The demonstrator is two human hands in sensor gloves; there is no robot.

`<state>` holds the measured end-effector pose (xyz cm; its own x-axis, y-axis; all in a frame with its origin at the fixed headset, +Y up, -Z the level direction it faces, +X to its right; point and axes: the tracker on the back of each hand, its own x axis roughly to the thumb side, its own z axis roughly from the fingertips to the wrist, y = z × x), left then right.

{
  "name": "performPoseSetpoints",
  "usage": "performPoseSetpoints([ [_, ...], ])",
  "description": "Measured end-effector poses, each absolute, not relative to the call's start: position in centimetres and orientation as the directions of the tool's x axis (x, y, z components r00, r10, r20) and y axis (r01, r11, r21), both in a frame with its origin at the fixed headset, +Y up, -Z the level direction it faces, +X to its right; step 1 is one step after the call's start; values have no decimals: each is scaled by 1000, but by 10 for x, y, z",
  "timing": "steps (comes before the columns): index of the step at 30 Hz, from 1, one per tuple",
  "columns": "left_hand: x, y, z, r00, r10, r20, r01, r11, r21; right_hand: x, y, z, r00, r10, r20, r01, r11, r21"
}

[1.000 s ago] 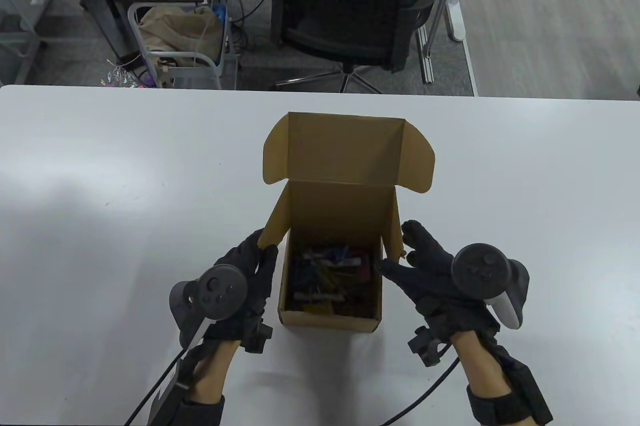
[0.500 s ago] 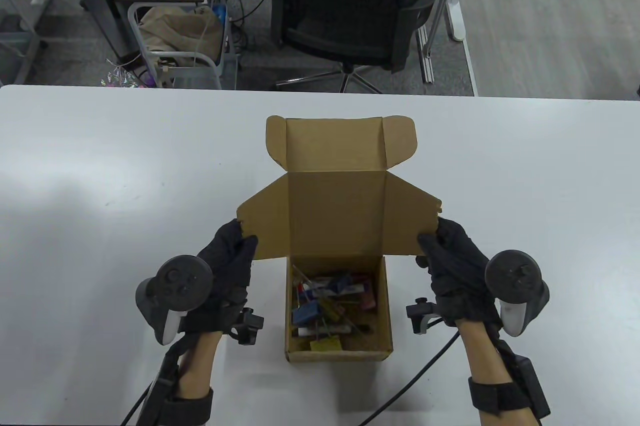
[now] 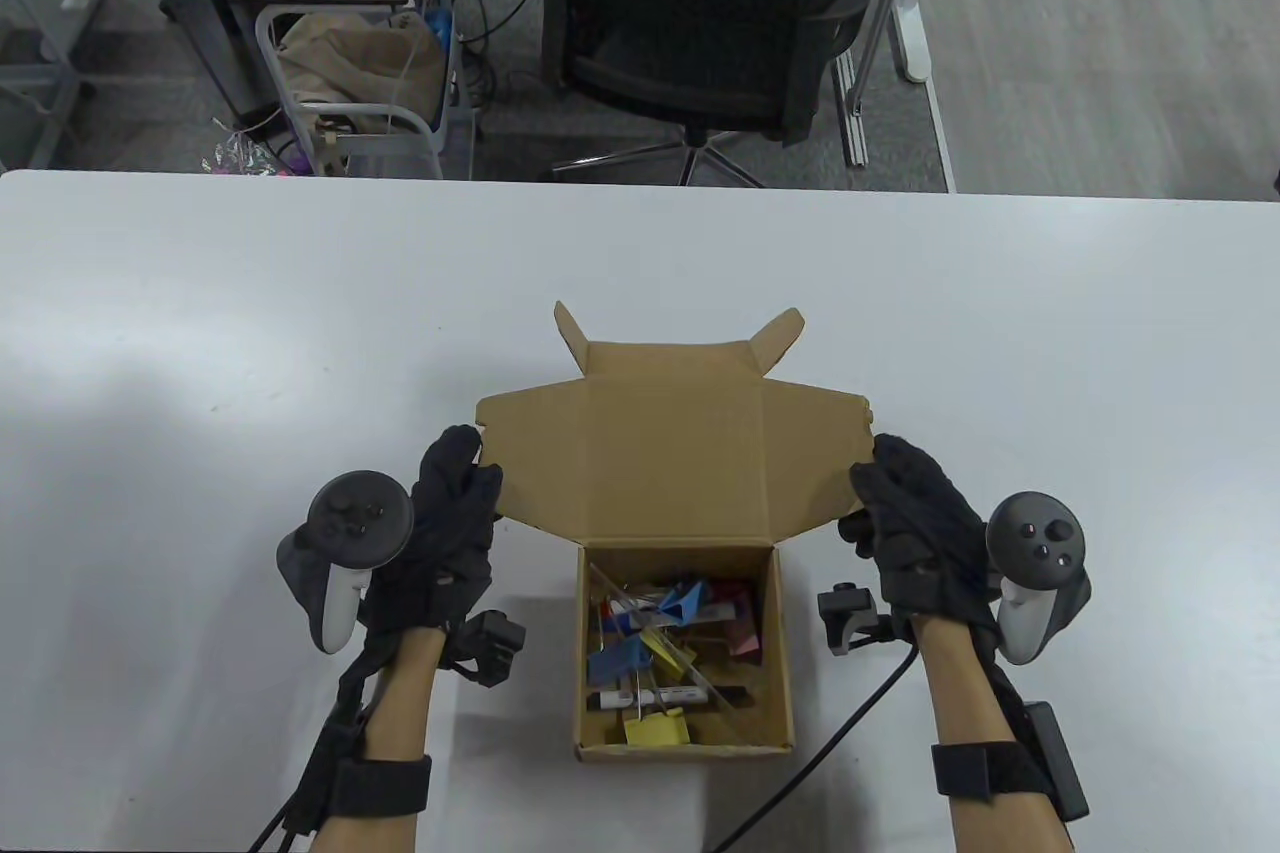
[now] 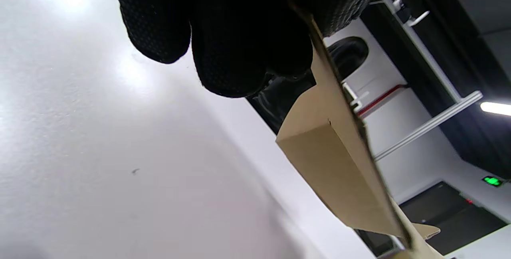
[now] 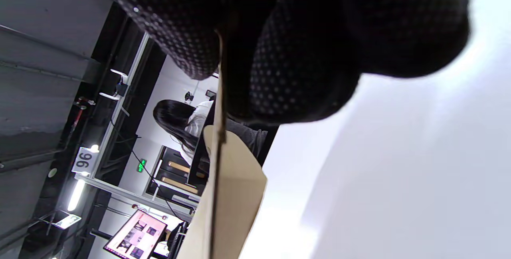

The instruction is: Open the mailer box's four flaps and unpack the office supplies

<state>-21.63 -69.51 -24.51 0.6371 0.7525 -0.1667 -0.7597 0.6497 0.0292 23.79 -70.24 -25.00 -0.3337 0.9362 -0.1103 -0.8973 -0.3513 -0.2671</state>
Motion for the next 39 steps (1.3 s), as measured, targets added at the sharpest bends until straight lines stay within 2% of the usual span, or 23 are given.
performPoseSetpoints([
  [8,-215,-705,-250,669,716,-197,-731,682,-3,238,-715,-252,-325,932,-161,-902,-356,-245],
  [19,-214,-697,-241,621,772,-137,-779,627,-2,235,-710,-247,-301,946,-116,-923,-320,-214],
  [23,-209,-697,-236,557,822,-114,-830,553,-70,233,-706,-244,-287,954,-91,-933,-299,-200],
  [25,-202,-699,-234,536,835,-126,-843,519,-145,232,-704,-242,-296,952,-83,-931,-307,-197],
  [33,-172,-723,-231,549,813,-196,-803,447,-395,228,-696,-233,-394,918,-43,-894,-393,-214],
  [39,-156,-732,-233,637,757,-150,-717,508,-478,228,-688,-225,-449,894,-5,-870,-438,-225],
])
